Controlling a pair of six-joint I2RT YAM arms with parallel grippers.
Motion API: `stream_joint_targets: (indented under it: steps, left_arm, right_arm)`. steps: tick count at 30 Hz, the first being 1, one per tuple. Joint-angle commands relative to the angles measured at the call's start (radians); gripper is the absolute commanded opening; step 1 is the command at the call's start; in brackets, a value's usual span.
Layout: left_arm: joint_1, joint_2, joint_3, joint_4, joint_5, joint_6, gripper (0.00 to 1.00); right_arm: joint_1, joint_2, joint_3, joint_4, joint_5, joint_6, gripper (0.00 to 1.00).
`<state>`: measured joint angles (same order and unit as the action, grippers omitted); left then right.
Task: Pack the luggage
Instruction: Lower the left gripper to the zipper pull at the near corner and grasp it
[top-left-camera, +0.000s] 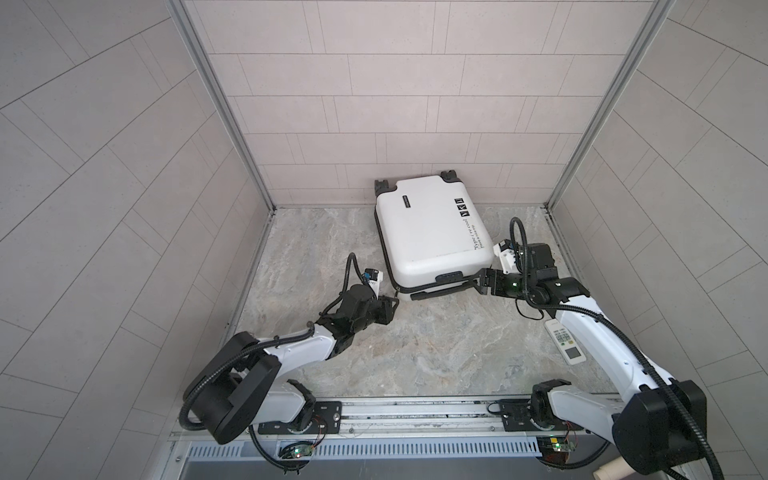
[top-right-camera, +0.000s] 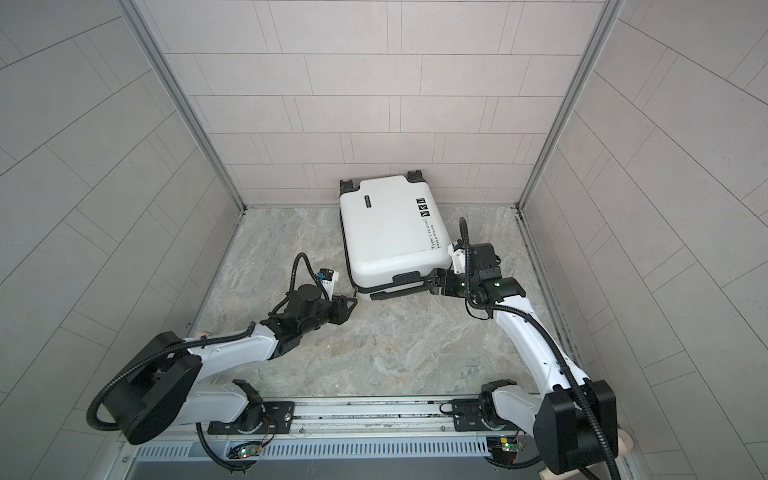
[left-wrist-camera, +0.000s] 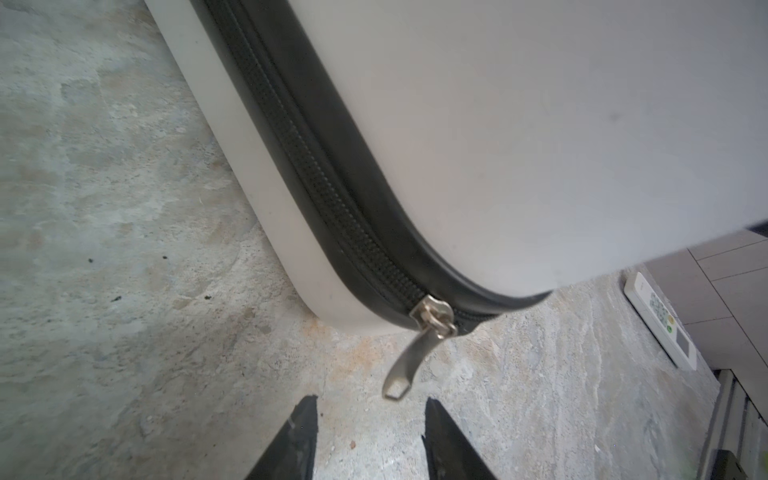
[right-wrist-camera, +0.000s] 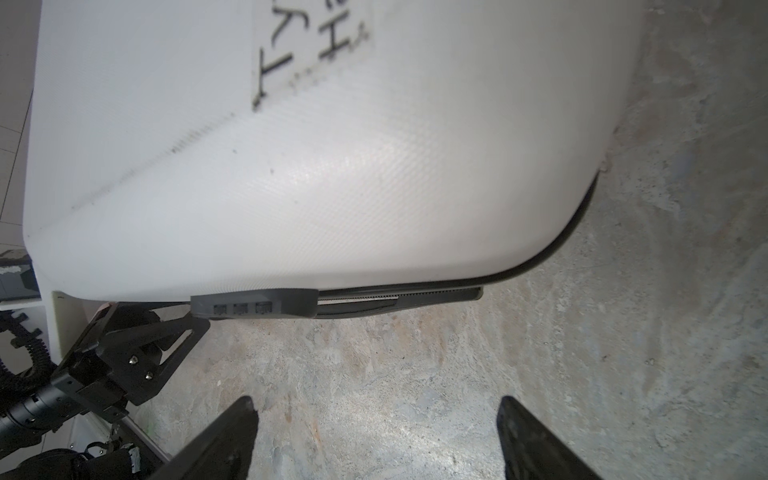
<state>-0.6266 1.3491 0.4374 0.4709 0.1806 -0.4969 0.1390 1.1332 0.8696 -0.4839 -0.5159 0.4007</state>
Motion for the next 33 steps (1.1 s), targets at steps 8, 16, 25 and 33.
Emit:
stream_joint_targets:
  steps: [8, 16, 25, 33]
  left_arm:
    - [0.005, 0.093, 0.053, 0.155, 0.064, -0.007, 0.36]
    - [0.008, 0.091, 0.046, 0.196, 0.041, -0.034, 0.2]
    - [0.024, 0.059, 0.032, 0.156, 0.033, -0.034, 0.0]
    - [0.028, -0.003, 0.013, 0.063, 0.0, -0.01, 0.0]
  right_arm:
    - [-0.001, -0.012, 0.006, -0.013, -0.009, 0.007, 0.91]
    - [-0.001, -0.015, 0.005, -0.014, -0.017, 0.009, 0.91]
    - [0.0, -0.018, 0.002, -0.019, -0.006, 0.006, 0.91]
    - [-0.002, -0.012, 0.017, -0.028, 0.015, 0.0, 0.9]
